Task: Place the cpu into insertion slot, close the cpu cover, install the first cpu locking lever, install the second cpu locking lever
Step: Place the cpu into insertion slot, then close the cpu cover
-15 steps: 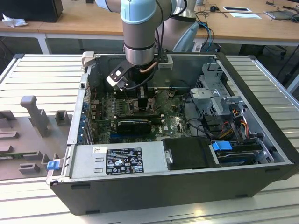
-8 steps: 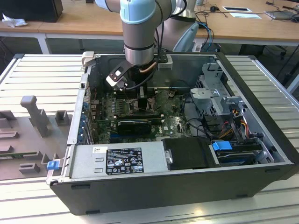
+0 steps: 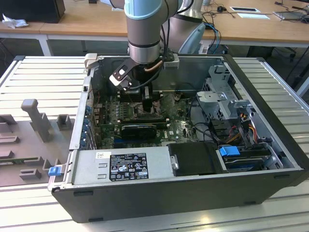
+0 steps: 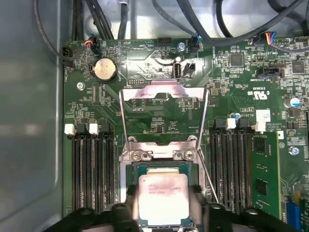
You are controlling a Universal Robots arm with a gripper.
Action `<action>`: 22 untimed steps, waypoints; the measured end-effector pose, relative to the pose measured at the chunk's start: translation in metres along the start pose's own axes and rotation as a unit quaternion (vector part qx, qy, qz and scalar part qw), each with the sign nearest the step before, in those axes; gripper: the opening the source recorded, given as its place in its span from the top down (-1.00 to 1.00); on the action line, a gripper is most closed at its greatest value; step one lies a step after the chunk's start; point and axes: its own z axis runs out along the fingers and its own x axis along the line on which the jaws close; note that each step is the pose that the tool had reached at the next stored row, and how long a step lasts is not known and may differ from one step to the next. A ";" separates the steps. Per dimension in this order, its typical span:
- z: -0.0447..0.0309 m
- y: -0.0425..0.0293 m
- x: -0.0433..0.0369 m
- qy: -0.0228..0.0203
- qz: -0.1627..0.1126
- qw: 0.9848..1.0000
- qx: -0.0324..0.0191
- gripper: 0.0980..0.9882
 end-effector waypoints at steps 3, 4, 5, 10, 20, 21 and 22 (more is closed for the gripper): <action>-0.0026 0.0028 0.0001 0.000 0.000 1.000 0.006 0.32; -0.0031 0.0031 0.0001 0.000 0.000 1.000 0.007 0.46; -0.0032 0.0031 0.0001 0.000 0.000 1.000 0.007 0.73; -0.0041 0.0032 0.0001 0.000 0.000 1.000 0.008 0.98; -0.0084 0.0035 0.0001 0.000 0.000 1.000 0.008 0.98; -0.0092 0.0035 0.0001 0.000 0.000 1.000 0.008 0.98; -0.0098 0.0036 0.0001 0.000 0.000 1.000 0.008 0.98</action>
